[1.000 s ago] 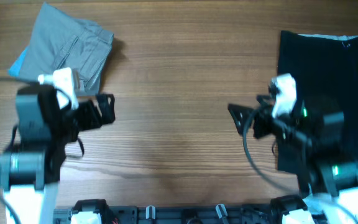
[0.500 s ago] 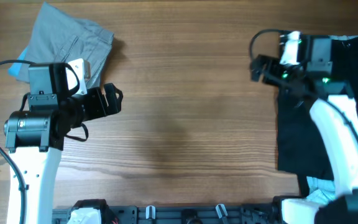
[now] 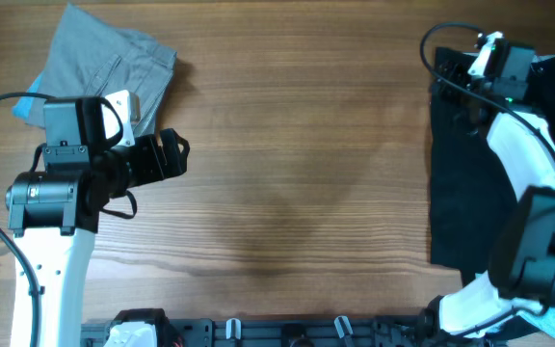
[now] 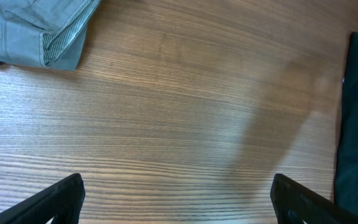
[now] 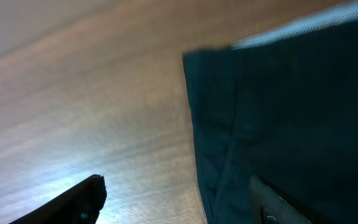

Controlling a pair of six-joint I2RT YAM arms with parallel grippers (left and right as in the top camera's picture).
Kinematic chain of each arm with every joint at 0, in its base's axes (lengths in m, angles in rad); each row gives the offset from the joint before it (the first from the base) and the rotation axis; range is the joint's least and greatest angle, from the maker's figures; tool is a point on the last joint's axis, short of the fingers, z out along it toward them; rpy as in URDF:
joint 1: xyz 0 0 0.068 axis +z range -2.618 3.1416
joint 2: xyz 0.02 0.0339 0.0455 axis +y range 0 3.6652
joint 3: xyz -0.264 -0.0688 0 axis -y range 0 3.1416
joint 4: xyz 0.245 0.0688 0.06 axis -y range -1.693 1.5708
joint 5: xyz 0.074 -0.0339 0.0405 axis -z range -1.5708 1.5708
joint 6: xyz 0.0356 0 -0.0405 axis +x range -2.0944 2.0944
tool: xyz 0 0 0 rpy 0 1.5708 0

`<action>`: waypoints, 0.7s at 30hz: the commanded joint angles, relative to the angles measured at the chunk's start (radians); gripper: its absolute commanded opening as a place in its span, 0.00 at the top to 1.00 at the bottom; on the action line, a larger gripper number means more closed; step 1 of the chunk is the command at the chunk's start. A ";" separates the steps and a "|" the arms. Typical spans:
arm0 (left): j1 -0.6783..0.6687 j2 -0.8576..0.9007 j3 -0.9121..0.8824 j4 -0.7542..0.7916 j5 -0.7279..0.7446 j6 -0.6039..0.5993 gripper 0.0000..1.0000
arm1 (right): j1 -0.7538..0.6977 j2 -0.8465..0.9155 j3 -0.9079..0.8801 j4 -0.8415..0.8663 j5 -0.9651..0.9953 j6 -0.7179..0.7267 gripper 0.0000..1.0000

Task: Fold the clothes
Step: 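Reach the right gripper to the black shorts on the right pile and grasp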

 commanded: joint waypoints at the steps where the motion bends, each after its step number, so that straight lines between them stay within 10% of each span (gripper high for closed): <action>1: 0.006 0.003 0.022 0.010 0.018 -0.005 0.04 | 0.000 0.103 0.016 0.004 0.067 0.064 0.15; 11: 0.006 0.003 0.021 0.018 0.018 -0.005 0.03 | 0.003 0.232 0.016 0.029 0.064 0.063 0.18; 21: 0.006 0.003 0.022 0.018 0.018 -0.005 0.06 | -0.010 0.217 0.016 0.028 0.073 0.020 0.90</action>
